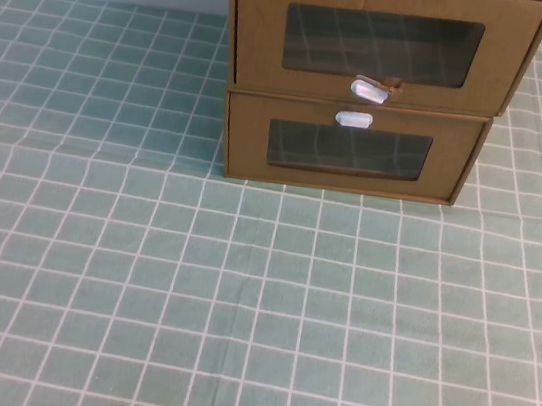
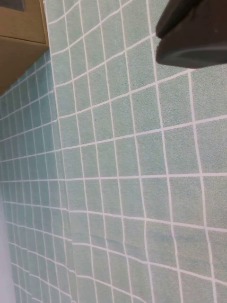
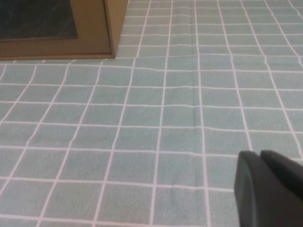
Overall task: Open the shoe box
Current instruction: 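Pull the top drawer of the cardboard box fully open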
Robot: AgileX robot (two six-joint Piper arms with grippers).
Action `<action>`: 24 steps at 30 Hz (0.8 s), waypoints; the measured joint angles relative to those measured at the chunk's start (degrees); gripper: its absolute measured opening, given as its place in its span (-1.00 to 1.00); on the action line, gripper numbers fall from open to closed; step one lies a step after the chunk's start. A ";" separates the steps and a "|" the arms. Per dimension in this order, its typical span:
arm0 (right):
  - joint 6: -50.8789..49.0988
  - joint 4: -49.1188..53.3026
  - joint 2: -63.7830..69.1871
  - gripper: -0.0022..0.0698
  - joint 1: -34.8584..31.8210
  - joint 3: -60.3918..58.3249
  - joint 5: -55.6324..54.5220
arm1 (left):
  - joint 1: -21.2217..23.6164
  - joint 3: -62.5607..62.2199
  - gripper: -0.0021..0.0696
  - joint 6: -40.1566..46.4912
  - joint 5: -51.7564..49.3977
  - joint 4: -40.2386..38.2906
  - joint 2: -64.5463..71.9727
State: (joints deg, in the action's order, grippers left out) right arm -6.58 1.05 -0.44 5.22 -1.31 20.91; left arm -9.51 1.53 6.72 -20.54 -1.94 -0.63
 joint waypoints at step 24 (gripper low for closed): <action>0.10 0.67 0.00 -0.98 0.00 0.00 0.00 | 0.00 0.00 -0.96 -0.13 0.46 0.23 0.00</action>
State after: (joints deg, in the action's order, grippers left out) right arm -6.49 1.72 -0.44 5.22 -1.31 20.91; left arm -9.51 1.53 6.59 -20.08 -1.71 -0.63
